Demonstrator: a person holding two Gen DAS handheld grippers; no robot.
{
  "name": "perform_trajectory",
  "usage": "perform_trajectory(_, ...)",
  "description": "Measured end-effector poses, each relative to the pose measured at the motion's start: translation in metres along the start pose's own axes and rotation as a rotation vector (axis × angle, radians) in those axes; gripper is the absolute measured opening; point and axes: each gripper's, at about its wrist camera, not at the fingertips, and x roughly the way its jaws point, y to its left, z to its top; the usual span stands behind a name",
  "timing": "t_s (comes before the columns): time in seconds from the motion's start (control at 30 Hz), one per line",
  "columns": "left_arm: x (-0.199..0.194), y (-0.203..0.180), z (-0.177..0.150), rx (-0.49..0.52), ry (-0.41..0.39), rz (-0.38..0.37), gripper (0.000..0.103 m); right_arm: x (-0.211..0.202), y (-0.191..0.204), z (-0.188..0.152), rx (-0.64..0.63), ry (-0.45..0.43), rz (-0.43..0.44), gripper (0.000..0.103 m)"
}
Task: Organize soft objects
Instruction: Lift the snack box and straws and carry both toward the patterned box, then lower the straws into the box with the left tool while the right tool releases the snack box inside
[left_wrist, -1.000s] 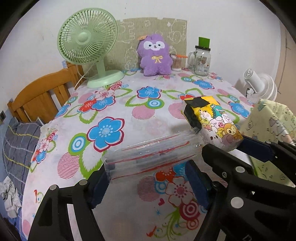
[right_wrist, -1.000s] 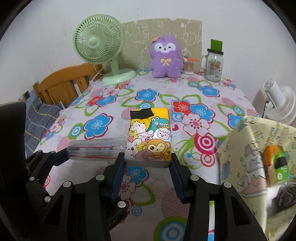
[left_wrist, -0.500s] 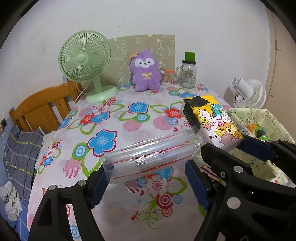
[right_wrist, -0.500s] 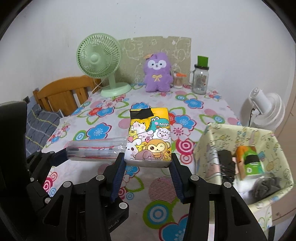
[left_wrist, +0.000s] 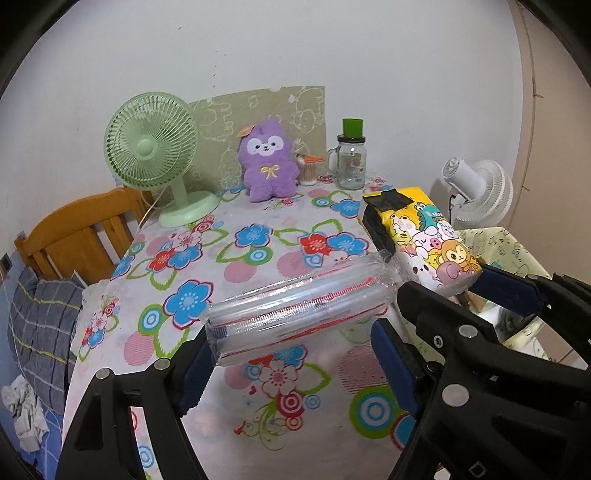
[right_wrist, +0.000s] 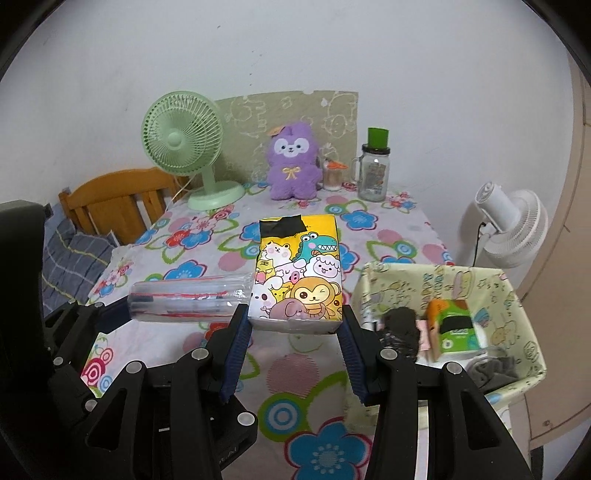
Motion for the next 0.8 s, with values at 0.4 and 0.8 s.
perform_trajectory(0.4, 0.003, -0.044, 0.018, 0.063, -0.005, -0.056, 0.084, -0.009, -0.044, 0.004, 0.051, -0.01, -0.053, 0.05)
perform_trajectory(0.8, 0.013, -0.083, 0.034, 0.109, -0.014, -0.109, 0.085, -0.014, -0.088, 0.009, 0.094, -0.02, -0.109, 0.05)
